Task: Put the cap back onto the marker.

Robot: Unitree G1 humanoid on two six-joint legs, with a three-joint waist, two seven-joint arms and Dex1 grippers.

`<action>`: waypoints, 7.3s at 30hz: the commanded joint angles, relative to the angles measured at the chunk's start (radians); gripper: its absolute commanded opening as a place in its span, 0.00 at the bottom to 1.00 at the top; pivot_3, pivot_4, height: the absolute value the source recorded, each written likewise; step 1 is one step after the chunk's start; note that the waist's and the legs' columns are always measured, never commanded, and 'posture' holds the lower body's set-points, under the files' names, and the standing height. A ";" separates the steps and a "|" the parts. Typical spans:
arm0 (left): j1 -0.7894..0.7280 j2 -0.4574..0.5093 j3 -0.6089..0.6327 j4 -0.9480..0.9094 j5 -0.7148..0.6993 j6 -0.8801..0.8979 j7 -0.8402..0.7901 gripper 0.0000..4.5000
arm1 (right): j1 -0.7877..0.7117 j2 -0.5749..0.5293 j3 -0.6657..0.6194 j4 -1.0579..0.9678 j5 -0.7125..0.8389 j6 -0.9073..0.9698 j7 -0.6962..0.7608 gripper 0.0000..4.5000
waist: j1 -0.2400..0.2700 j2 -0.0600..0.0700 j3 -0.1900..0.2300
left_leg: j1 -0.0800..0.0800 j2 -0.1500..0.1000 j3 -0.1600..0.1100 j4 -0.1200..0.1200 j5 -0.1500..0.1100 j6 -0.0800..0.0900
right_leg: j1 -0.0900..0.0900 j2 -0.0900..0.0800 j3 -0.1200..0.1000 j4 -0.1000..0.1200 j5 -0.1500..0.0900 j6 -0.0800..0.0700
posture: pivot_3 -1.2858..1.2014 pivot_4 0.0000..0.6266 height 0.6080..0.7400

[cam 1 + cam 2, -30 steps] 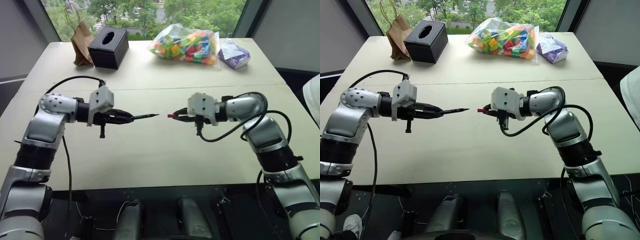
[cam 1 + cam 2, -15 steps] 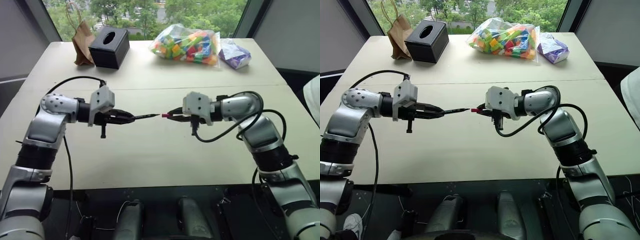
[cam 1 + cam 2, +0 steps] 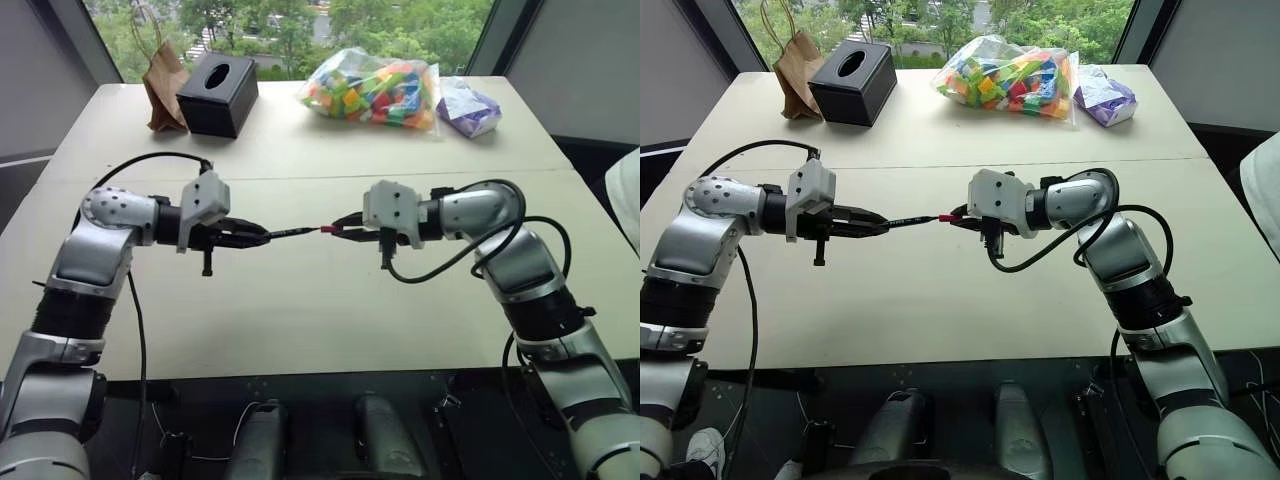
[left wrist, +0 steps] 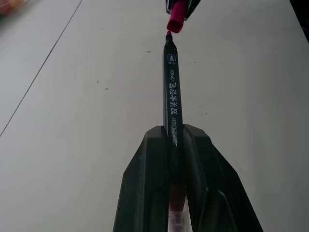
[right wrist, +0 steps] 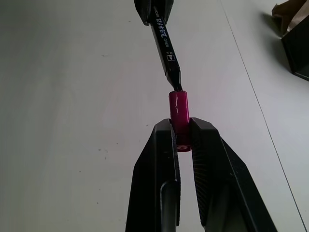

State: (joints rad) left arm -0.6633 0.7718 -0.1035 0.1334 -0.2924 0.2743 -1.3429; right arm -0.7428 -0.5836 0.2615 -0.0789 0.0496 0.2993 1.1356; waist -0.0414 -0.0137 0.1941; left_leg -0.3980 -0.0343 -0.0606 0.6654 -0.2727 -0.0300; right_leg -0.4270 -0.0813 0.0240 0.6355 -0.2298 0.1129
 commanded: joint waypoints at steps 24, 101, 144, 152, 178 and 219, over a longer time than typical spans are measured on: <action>-0.008 0.004 0.017 -0.063 -0.018 0.021 0.005 0.00 | -0.051 -0.013 -0.010 0.061 -0.009 -0.065 -0.016 0.01 | 0.000 0.000 0.000 | 0.000 0.000 0.000 0.000 0.000 0.000 | 0.000 0.000 0.000 0.000 0.000 0.000 | 0.52 0.24 1.00; 0.001 0.004 0.012 -0.072 -0.013 0.017 0.004 0.00 | -0.050 -0.007 0.004 -0.023 0.047 0.024 0.025 0.01 | 0.000 0.000 0.000 | 0.000 0.000 0.000 0.000 0.000 0.000 | 0.000 0.000 0.000 0.000 0.000 0.000 | 0.52 0.24 1.00; -0.061 -0.110 -0.017 -0.029 0.008 -0.060 -0.051 0.00 | -0.109 0.092 0.008 -0.126 0.144 0.107 0.124 0.01 | 0.000 0.000 0.000 | 0.000 0.000 0.000 0.000 0.000 0.000 | 0.000 0.000 0.000 0.000 0.000 0.000 | 0.52 0.24 1.00; -0.043 -0.105 -0.008 -0.048 0.009 -0.049 -0.044 0.00 | -0.099 0.091 0.011 -0.117 0.124 0.096 0.113 0.01 | 0.000 0.000 0.000 | 0.000 0.000 0.000 0.000 0.000 0.000 | 0.000 0.000 0.000 0.000 0.000 0.000 | 0.52 0.24 1.00; 0.295 -0.087 0.315 -0.378 -0.038 0.406 0.537 0.00 | 0.079 -0.036 -0.118 -0.140 0.124 0.085 -0.053 0.88 | 0.003 0.000 0.000 | 0.001 0.000 -0.003 0.000 0.000 0.000 | 0.000 -0.001 0.000 0.000 0.000 0.000 | 0.52 0.24 1.00; 0.639 -0.429 0.541 -0.827 -0.131 0.820 1.148 0.98 | 0.064 -0.152 -0.205 -0.263 0.421 0.338 -0.025 0.89 | 0.030 -0.001 -0.001 | 0.003 0.001 -0.002 -0.001 0.000 -0.001 | 0.003 -0.002 0.001 -0.002 0.001 -0.001 | 0.52 0.24 1.00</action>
State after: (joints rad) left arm -0.0216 0.3407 0.4002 -0.6052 -0.4046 1.0911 -0.2080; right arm -0.6514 -0.7262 0.0918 -0.3097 0.4350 0.6325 1.0957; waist -0.0117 -0.0151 0.1934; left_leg -0.3948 -0.0336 -0.0631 0.6641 -0.2724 -0.0310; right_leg -0.4240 -0.0831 0.0245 0.6326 -0.2291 0.1116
